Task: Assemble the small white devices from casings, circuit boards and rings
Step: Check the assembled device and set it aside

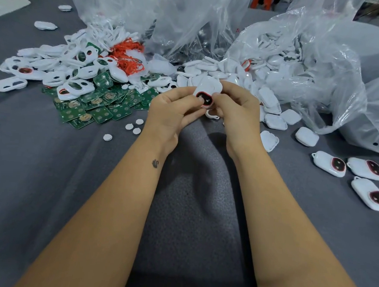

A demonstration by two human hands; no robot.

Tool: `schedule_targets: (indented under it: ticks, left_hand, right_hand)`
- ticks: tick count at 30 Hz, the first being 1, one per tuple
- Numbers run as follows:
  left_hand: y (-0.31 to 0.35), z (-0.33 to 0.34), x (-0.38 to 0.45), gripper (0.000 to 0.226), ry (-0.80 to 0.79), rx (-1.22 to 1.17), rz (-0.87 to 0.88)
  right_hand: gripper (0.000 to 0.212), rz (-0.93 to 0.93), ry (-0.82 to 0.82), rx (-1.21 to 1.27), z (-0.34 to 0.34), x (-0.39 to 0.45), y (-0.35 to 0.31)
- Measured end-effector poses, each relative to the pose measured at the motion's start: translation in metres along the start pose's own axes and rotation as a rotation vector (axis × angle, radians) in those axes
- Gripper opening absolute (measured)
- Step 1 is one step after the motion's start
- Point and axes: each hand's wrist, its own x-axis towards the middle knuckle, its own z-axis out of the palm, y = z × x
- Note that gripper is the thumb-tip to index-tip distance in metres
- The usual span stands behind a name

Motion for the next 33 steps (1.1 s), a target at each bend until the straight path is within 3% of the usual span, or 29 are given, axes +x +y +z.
schedule_targets:
  ticks: [7,9,12,16,19,23,29,31,33]
  left_hand:
    - [-0.001,0.001,0.001,0.011,-0.071,-0.021,-0.037]
    - [-0.006,0.004,0.002,0.010,-0.040,0.107,0.000]
    - [-0.016,0.006,0.001,0.020,-0.056,0.390,0.113]
    - [-0.018,0.005,-0.001,0.016,-0.139,0.517,0.147]
    - [-0.020,0.006,0.000,0.024,-0.138,0.566,0.133]
    - [-0.023,0.006,0.002,0.027,-0.124,0.603,0.133]
    - [-0.025,0.008,0.000,0.031,-0.106,0.613,0.141]
    - [-0.024,0.008,-0.001,0.032,-0.105,0.614,0.135]
    - [-0.022,0.010,-0.003,0.031,-0.101,0.609,0.129]
  right_hand:
    - [0.023,0.071,0.058,0.050,-0.002,0.001,-0.001]
    - [0.021,0.086,0.076,0.029,-0.003,0.001,0.000]
    - [0.008,0.073,0.094,-0.131,-0.005,-0.001,0.001]
    - [0.014,0.005,0.181,-0.297,-0.024,-0.006,-0.011]
    - [0.004,-0.016,0.407,-0.475,-0.061,-0.014,-0.023]
    - [0.010,0.030,0.658,-0.763,-0.119,-0.037,-0.040]
    - [0.041,0.138,0.772,-1.189,-0.140,-0.049,-0.045]
    - [0.042,0.069,0.799,-1.282,-0.117,-0.050,-0.042]
    - [0.041,-0.059,0.719,-1.286,-0.085,-0.046,-0.037]
